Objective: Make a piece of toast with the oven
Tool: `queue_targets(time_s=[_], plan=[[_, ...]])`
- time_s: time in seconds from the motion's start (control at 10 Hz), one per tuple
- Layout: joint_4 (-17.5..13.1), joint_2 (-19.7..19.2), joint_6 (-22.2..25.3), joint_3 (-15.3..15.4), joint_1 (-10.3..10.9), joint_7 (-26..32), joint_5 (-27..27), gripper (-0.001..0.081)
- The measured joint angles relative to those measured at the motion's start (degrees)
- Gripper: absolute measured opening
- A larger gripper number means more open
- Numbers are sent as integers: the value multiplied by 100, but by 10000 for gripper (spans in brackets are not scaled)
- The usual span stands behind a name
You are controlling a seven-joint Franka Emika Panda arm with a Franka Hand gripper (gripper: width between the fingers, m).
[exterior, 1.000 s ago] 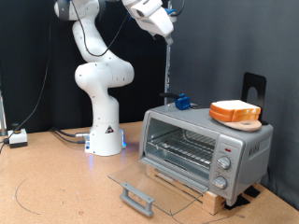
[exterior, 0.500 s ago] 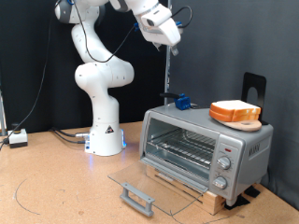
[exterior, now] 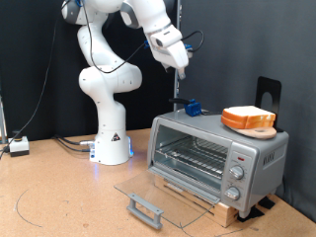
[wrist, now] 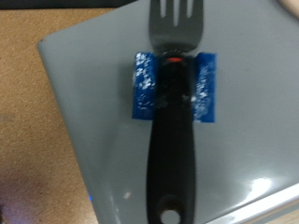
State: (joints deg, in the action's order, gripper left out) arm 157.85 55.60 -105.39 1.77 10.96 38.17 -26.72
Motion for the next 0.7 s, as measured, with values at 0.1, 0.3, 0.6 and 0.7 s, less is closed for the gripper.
queue_targets(time_s=[0.1,0.3,0.6,0.7], plan=[[114,-9,-5,70,7,9,0,809],[328,-7,-195,249,44,16,-105,809],[600,-43,-662,638,224,12,-538,809],[647,-85,-805,802,266,-6,-652,809]])
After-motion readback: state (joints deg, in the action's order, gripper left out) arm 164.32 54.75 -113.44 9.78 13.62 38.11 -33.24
